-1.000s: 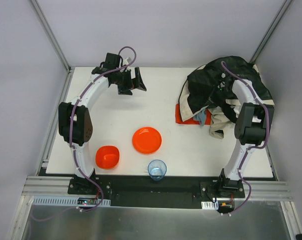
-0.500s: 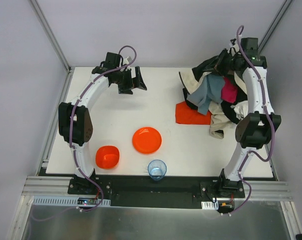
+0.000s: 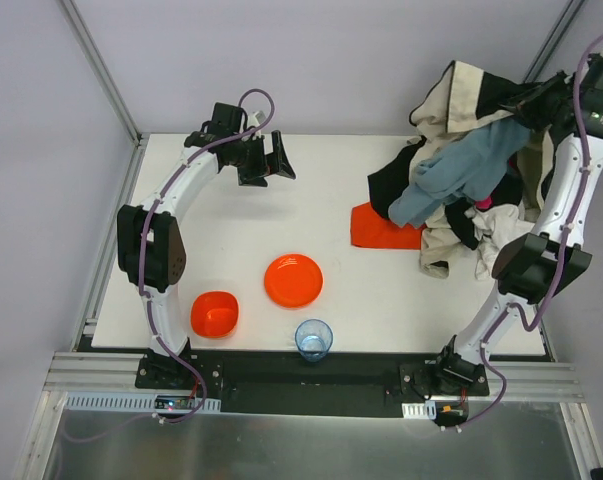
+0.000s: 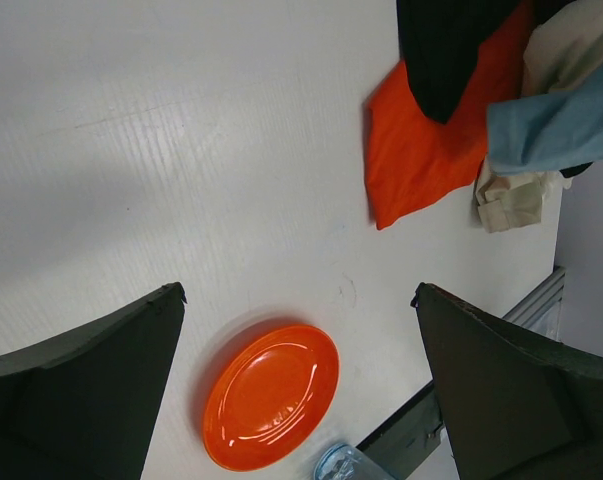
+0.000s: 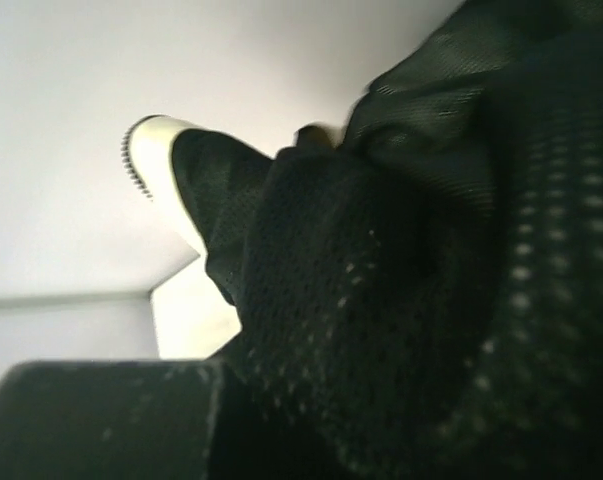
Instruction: Pick out a specific cloth from the pile
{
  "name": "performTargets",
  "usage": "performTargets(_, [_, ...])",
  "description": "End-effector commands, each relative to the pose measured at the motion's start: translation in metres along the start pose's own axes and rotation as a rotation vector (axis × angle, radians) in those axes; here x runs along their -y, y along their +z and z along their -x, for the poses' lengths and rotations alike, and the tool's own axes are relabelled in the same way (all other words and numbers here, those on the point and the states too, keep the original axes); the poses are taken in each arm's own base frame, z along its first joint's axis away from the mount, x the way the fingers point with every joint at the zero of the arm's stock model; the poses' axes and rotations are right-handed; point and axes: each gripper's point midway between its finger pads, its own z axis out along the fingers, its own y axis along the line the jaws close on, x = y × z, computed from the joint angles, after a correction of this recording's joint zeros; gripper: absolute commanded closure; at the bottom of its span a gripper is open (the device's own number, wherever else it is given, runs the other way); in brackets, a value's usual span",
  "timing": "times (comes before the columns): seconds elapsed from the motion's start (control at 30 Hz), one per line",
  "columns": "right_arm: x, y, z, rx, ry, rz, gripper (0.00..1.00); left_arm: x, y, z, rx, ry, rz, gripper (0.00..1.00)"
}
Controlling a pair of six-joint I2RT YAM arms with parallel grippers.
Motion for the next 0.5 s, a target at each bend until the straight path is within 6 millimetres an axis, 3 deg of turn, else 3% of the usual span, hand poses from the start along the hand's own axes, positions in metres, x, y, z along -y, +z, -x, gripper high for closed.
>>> performTargets(0.0, [0.024, -0.049, 0.062, 0.29, -0.126, -0.218, 0.99, 0.023, -0.009, 0.008, 0.028, 0.024, -0.051, 0.01])
performTargets(0.07, [0.054, -0.056, 0.059, 0.303, -0.135, -0.356, 0.99, 0.024, -0.008, 0.007, 0.024, 0.022, -0.055, 0.01])
performTargets(0.13, [0.086, -0.057, 0.043, 0.268, -0.1, -0.473, 0.99, 0.025, -0.006, 0.006, 0.02, 0.019, -0.055, 0.01])
performTargets(0.27, [0.145, -0.042, -0.014, 0.089, 0.017, -0.631, 0.99, 0.028, -0.003, 0.005, 0.009, 0.021, -0.066, 0.01])
performTargets(0.47, [0.208, -0.013, -0.111, -0.203, 0.104, -0.755, 0.99, 0.03, 0.0, 0.004, 0.002, 0.022, -0.073, 0.01])
